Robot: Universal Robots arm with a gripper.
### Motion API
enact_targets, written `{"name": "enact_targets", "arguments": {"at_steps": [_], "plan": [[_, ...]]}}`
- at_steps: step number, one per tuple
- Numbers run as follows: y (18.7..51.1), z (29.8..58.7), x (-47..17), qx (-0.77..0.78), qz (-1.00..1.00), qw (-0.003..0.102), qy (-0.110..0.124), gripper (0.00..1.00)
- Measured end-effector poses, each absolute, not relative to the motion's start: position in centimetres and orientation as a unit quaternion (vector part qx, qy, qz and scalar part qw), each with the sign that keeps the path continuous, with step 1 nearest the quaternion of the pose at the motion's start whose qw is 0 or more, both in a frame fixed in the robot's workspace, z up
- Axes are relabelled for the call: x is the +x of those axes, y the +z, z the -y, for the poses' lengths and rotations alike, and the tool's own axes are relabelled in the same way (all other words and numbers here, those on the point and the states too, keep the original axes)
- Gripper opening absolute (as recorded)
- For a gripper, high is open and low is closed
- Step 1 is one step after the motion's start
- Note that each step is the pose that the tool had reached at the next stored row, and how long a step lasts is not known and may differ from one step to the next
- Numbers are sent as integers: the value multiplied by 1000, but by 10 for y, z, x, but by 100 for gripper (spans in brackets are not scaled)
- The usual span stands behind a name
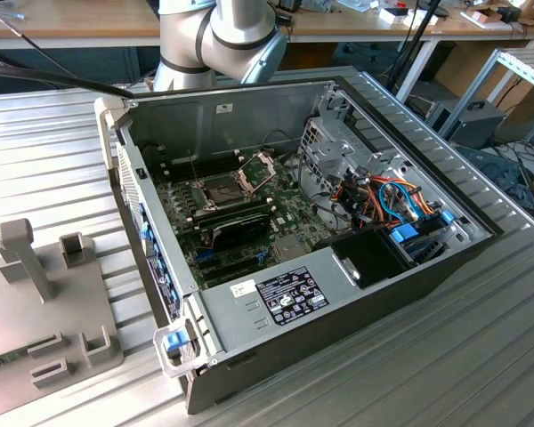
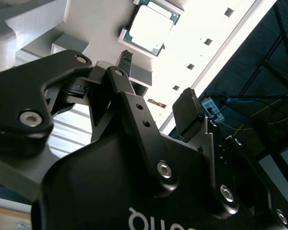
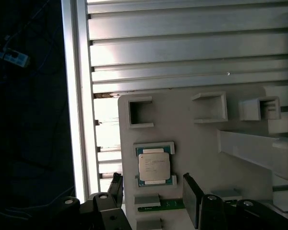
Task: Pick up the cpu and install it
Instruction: 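Pick up the cpu and move it towards the insertion slot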
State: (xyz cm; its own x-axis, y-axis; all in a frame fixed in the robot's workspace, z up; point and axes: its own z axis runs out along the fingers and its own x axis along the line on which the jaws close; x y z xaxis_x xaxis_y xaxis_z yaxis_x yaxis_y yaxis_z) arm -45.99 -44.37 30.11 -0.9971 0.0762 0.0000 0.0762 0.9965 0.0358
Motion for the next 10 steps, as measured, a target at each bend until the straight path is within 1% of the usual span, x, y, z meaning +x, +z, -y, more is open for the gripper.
{"name": "enact_targets", "arguments": {"at_steps": [10], "plan": [[294, 444, -460, 38, -999, 1, 18, 62]]}}
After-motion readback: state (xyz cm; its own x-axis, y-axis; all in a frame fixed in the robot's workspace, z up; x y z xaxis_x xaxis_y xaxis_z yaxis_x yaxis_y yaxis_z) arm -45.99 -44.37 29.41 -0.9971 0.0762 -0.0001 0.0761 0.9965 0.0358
